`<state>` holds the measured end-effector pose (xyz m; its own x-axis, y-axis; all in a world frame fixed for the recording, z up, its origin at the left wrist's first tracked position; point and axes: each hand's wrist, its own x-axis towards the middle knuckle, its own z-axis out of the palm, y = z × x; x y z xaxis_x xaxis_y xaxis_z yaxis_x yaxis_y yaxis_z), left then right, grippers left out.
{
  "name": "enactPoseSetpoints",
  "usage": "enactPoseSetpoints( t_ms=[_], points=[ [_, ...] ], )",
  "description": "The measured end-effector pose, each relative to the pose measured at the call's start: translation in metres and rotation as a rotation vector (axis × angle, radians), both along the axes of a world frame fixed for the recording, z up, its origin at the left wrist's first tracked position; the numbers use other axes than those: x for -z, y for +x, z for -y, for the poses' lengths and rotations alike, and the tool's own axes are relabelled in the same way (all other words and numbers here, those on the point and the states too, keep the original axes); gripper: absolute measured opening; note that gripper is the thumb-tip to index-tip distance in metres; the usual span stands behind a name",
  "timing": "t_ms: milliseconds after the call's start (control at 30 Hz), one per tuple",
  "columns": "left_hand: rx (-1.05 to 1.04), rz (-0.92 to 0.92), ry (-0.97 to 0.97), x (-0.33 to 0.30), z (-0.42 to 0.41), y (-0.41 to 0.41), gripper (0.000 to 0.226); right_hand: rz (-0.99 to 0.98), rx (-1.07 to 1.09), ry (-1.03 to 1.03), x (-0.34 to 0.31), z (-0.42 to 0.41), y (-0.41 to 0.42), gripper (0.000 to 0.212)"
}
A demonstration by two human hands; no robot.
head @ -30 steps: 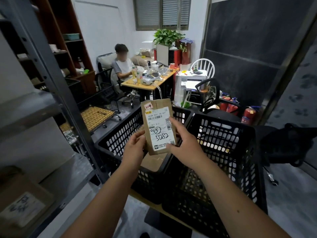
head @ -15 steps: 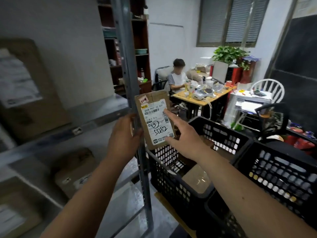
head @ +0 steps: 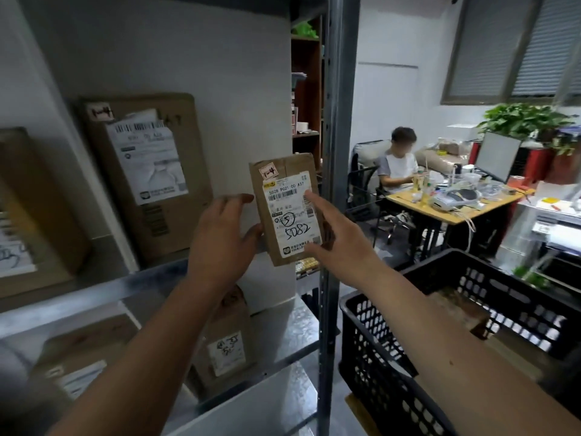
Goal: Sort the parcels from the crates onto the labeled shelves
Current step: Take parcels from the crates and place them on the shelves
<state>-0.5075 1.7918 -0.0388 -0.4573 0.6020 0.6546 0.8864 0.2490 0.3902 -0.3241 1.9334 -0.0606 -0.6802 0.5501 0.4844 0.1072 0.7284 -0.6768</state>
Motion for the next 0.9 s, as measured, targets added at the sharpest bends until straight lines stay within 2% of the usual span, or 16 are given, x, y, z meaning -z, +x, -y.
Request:
enactPoseSetpoints(
  t_ms=[233,433,533,700,900],
  points=[
    [-0.029,-0.049,0.037,-0.016,0.0,-0.011,0.059,0.009,-0.057,0.04,-0.008,-0.005,-0.027,0.096],
    [-0.095,-0.084,0.081,-0.029,-0.004,0.0,0.058,-0.057,-0.127,0.028,-0.017,-0.018,-0.033,0.094],
    [-0.203,-0.048,0.045,-0.037,-0.007,0.0,0.056,-0.087,-0.121,0.085,-0.017,-0.025,-0.045,0.095],
    [-0.271,0.019,-0.061,-0.036,-0.016,0.005,0.06,-0.078,-0.14,0.198,-0.006,-0.037,-0.061,0.113],
    [-0.326,0.089,-0.096,-0.033,-0.028,0.012,0.052,-0.065,-0.182,0.226,-0.01,-0.046,-0.076,0.104]
  ],
)
